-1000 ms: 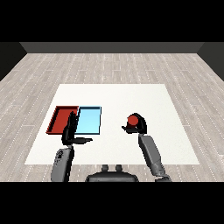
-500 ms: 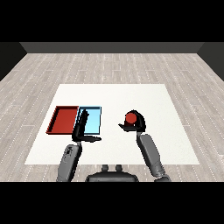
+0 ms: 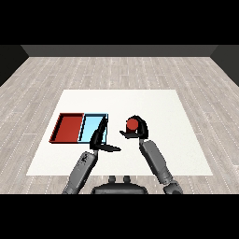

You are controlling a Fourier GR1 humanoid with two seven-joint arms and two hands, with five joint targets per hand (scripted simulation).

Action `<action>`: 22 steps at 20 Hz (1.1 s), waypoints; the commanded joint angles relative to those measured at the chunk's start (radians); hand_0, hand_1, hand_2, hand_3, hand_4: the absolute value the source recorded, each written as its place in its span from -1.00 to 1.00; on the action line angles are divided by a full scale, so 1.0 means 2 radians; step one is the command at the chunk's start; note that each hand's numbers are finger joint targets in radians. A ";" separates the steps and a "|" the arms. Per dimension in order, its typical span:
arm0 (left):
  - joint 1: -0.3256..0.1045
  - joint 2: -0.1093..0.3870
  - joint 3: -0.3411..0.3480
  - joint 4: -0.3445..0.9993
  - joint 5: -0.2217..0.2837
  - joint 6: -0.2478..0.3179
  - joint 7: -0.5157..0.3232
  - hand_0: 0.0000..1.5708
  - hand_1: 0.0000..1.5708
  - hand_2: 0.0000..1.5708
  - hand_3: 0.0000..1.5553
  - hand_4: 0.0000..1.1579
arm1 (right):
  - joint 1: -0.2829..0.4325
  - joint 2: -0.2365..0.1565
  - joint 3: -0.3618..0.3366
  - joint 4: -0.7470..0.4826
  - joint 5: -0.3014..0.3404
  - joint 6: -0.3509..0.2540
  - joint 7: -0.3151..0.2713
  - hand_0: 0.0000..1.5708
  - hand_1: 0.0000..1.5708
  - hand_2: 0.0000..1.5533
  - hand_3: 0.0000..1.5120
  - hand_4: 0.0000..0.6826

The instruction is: Pick the red can and put it in the red box

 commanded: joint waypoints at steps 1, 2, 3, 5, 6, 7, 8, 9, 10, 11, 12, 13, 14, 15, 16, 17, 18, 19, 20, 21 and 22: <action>-0.003 0.000 -0.036 0.006 -0.002 0.024 -0.002 -1.00 -1.00 -1.00 -1.00 -1.00 | -0.015 0.000 0.071 -0.021 -0.018 -0.061 0.013 0.80 0.80 0.83 0.86 0.86; 0.001 0.000 -0.010 -0.018 -0.002 -0.008 0.027 -1.00 -1.00 -1.00 -1.00 -1.00 | -0.012 0.000 0.022 -0.001 0.000 -0.003 -0.001 0.79 0.79 0.81 0.84 0.87; -0.004 0.000 -0.026 0.009 0.005 0.009 -0.001 -1.00 -1.00 -1.00 -1.00 -1.00 | -0.024 0.000 0.018 -0.011 -0.002 0.001 0.013 0.77 0.77 0.81 0.84 0.86; -0.068 0.000 -0.042 0.047 0.020 0.040 0.010 -1.00 -1.00 -1.00 -1.00 -1.00 | 0.005 0.000 0.050 -0.036 -0.009 -0.027 0.010 0.75 0.75 0.81 0.85 0.83; -0.043 0.000 -0.060 0.024 0.019 0.047 0.013 -1.00 -1.00 -1.00 -1.00 -1.00 | 0.001 0.000 0.050 -0.043 -0.011 -0.014 0.013 0.75 0.75 0.81 0.85 0.83; -0.045 0.000 -0.026 0.057 0.029 0.015 -0.007 -1.00 -1.00 -1.00 -1.00 -1.00 | -0.022 0.000 0.064 -0.056 -0.012 -0.036 0.043 0.76 0.76 0.82 0.85 0.81; -0.068 0.000 -0.024 0.065 0.028 0.023 0.000 -1.00 -1.00 -1.00 -1.00 -1.00 | 0.011 0.000 0.095 -0.043 -0.028 -0.051 -0.013 0.77 0.77 0.81 0.85 0.79; -0.044 0.000 -0.042 0.039 0.012 0.039 0.010 -1.00 -1.00 -1.00 -1.00 -1.00 | -0.010 0.000 0.052 -0.017 -0.021 -0.014 -0.010 0.77 0.77 0.81 0.85 0.80; -0.080 0.000 -0.035 0.070 0.034 0.037 0.000 -1.00 -1.00 -1.00 -1.00 -1.00 | -0.030 0.000 0.067 -0.054 -0.006 -0.040 0.041 0.78 0.78 0.82 0.85 0.80; -0.079 0.000 -0.018 0.083 0.026 0.025 -0.006 -1.00 -1.00 -1.00 -1.00 -1.00 | -0.013 0.000 0.067 -0.006 -0.029 -0.025 -0.025 0.78 0.78 0.83 0.86 0.81; -0.041 0.000 -0.054 0.033 0.015 0.042 0.017 -1.00 -1.00 -1.00 -1.00 -1.00 | -0.017 0.000 0.076 -0.049 -0.021 -0.046 0.028 0.79 0.79 0.84 0.86 0.81; -0.041 0.000 -0.041 0.050 0.003 0.030 0.007 -1.00 -1.00 -1.00 -1.00 -1.00 | -0.026 0.000 0.082 -0.011 -0.033 -0.037 -0.008 0.80 0.80 0.84 0.86 0.80; -0.095 0.000 -0.090 0.076 0.042 0.093 0.028 -1.00 -1.00 -1.00 -1.00 -1.00 | -0.001 0.000 0.107 -0.058 -0.026 -0.055 0.021 0.80 0.80 0.84 0.86 0.81; -0.086 0.000 -0.046 0.075 0.020 0.055 0.023 -1.00 -1.00 -1.00 -1.00 -1.00 | -0.030 0.000 0.097 -0.020 -0.040 -0.043 -0.003 0.80 0.80 0.84 0.85 0.82; -0.082 0.000 -0.047 0.120 0.031 0.051 -0.021 -1.00 -1.00 -1.00 -1.00 -1.00 | -0.068 0.000 0.089 0.014 -0.062 -0.042 -0.001 0.81 0.81 0.84 0.85 0.84; -0.072 0.000 -0.049 0.101 0.030 0.045 -0.004 -1.00 -1.00 -1.00 -1.00 -1.00 | -0.062 0.000 0.115 -0.039 -0.050 -0.078 0.031 0.82 0.82 0.85 0.85 0.83; -0.106 0.000 -0.058 0.111 0.036 0.069 0.016 -1.00 -1.00 -1.00 -1.00 -1.00 | -0.004 0.000 0.092 -0.072 -0.018 -0.041 0.023 0.82 0.82 0.85 0.85 0.80; -0.129 0.000 -0.033 0.100 0.031 0.042 0.052 -1.00 -1.00 -1.00 -1.00 -1.00 | -0.003 0.000 0.116 -0.059 -0.028 -0.055 0.003 0.82 0.82 0.85 0.86 0.75; -0.109 0.000 -0.062 0.089 0.027 0.071 0.036 -1.00 -1.00 -1.00 -1.00 -1.00 | 0.003 0.000 0.102 -0.078 -0.016 -0.042 0.013 0.83 0.83 0.85 0.86 0.76; -0.137 0.000 -0.076 0.128 0.051 0.090 0.011 -1.00 -1.00 -1.00 -1.00 -1.00 | -0.036 0.000 0.130 -0.049 -0.037 -0.076 0.013 0.82 0.82 0.85 0.85 0.77; -0.105 0.000 -0.106 0.100 0.051 0.114 0.009 -1.00 -1.00 -1.00 -1.00 -1.00 | -0.027 0.000 0.129 -0.059 -0.040 -0.075 0.010 0.84 0.84 0.85 0.84 0.80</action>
